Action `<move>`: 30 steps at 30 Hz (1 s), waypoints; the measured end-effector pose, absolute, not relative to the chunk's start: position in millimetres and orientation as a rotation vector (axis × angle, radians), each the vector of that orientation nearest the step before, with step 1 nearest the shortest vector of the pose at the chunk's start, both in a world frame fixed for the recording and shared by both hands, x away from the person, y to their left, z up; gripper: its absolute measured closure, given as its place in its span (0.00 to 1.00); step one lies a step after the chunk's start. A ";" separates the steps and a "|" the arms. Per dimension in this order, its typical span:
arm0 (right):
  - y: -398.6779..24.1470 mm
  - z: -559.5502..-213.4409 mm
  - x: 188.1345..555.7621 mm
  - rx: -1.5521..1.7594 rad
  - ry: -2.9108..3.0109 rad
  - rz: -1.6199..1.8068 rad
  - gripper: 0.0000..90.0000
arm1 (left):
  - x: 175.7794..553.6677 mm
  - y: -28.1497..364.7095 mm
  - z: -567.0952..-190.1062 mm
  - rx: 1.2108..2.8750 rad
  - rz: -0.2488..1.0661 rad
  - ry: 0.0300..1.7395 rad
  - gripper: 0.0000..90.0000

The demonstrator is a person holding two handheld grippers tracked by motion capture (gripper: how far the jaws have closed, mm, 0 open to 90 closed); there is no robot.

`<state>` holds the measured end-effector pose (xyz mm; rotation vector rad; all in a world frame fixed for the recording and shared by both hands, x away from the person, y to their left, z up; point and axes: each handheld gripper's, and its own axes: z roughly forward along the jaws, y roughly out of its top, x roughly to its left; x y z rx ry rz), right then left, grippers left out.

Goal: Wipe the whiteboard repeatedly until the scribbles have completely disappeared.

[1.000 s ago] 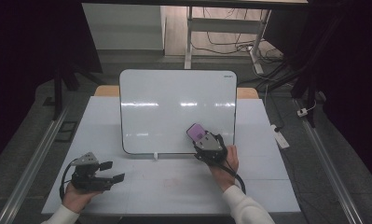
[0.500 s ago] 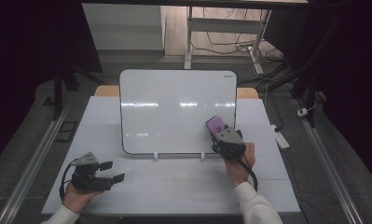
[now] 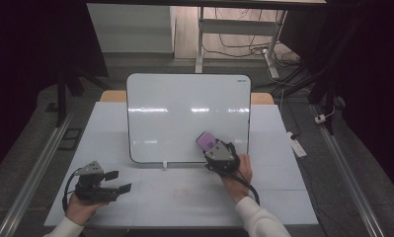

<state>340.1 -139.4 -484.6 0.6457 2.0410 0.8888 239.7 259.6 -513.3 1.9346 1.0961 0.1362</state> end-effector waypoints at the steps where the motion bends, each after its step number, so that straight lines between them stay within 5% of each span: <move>1: -147.9 -481.3 343.3 0.678 2.018 0.893 0.45 | 239.5 259.6 -513.2 1.935 0.137 1.095 0.22; 7: -194.2 -467.6 357.6 0.836 1.898 0.910 0.45 | 240.0 259.1 -513.3 1.935 0.136 1.096 0.22; 19: -193.3 -466.1 352.1 0.853 1.930 0.945 0.45 | 239.2 260.3 -512.6 1.929 0.141 1.098 0.22; 30: -211.2 -454.0 311.5 0.802 2.054 1.067 0.45 | 239.5 258.7 -512.5 1.931 0.140 1.094 0.22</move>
